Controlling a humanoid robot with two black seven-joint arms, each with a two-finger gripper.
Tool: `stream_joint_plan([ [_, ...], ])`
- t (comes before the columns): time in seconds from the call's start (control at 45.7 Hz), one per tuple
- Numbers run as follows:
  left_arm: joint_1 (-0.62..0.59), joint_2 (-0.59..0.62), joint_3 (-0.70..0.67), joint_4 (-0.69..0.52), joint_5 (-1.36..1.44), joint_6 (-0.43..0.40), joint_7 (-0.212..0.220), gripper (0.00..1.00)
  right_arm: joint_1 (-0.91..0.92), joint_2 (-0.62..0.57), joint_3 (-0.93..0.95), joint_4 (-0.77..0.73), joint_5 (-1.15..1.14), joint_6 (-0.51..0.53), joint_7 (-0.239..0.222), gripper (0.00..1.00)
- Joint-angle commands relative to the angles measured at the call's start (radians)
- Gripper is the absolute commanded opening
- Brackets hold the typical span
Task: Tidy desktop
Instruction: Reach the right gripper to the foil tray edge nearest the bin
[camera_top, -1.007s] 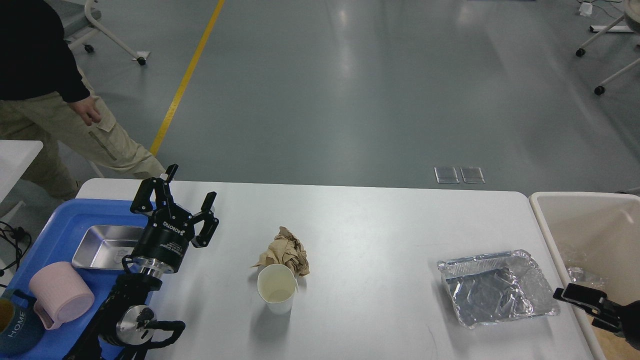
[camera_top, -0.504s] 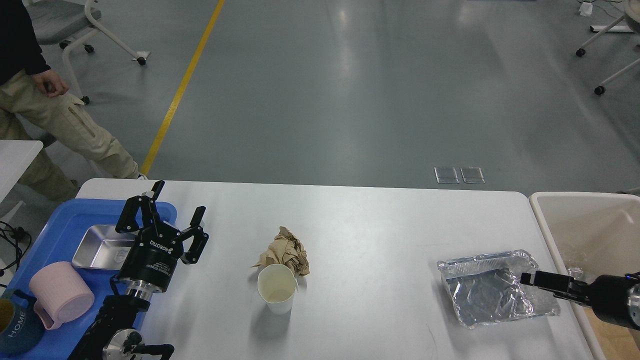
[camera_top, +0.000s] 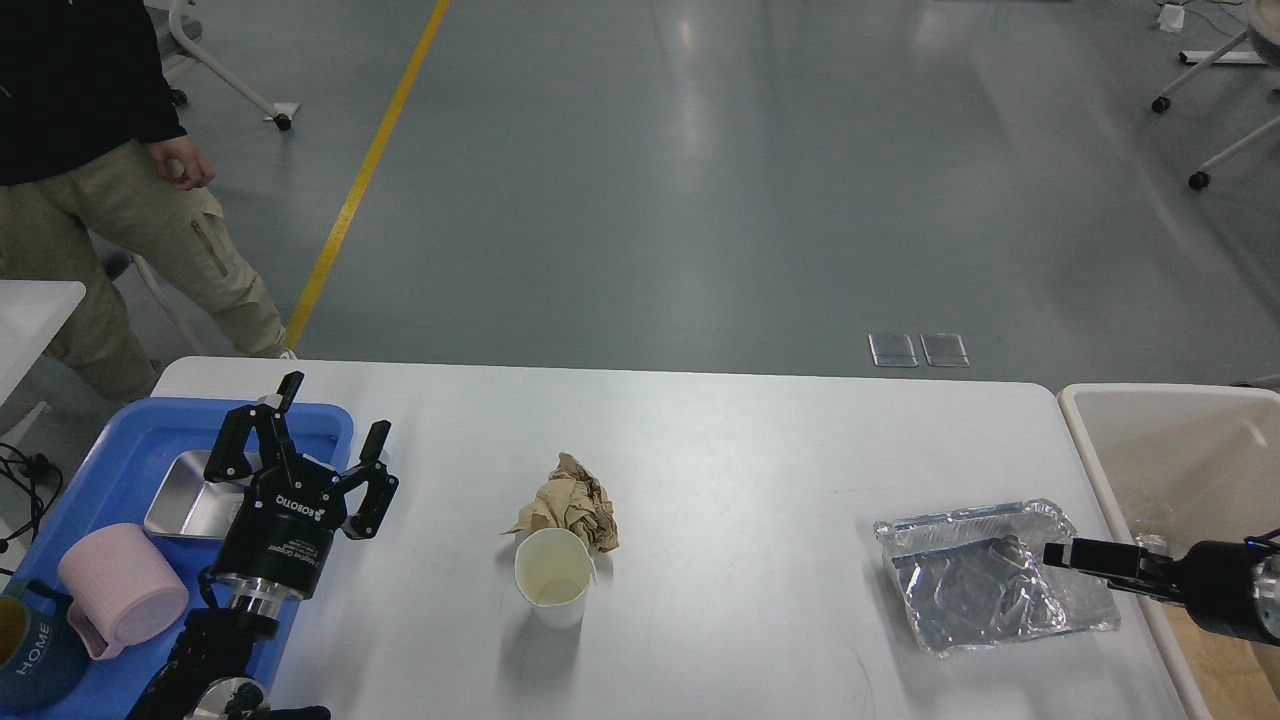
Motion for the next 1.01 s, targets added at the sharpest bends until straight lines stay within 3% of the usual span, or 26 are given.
stream_joint_plan([
  [0.0, 0.002, 0.000, 0.000, -0.005, 0.000, -0.002, -0.002, 0.97, 0.006, 0.015, -0.025, -0.041, -0.004, 0.000, 0.025, 1.00],
  [0.175, 0.003, -0.001, -0.003, -0.005, 0.000, -0.008, -0.008, 0.97, 0.007, 0.041, -0.043, -0.087, -0.007, -0.003, 0.092, 1.00],
  [0.307, 0.009, -0.001, -0.005, -0.005, 0.000, -0.008, -0.012, 0.97, 0.009, 0.053, -0.043, -0.095, -0.007, -0.008, 0.115, 1.00],
  [0.985, 0.019, -0.008, -0.003, -0.005, 0.000, -0.008, -0.021, 0.97, 0.043, 0.138, -0.045, -0.316, 0.001, -0.008, 0.125, 1.00],
])
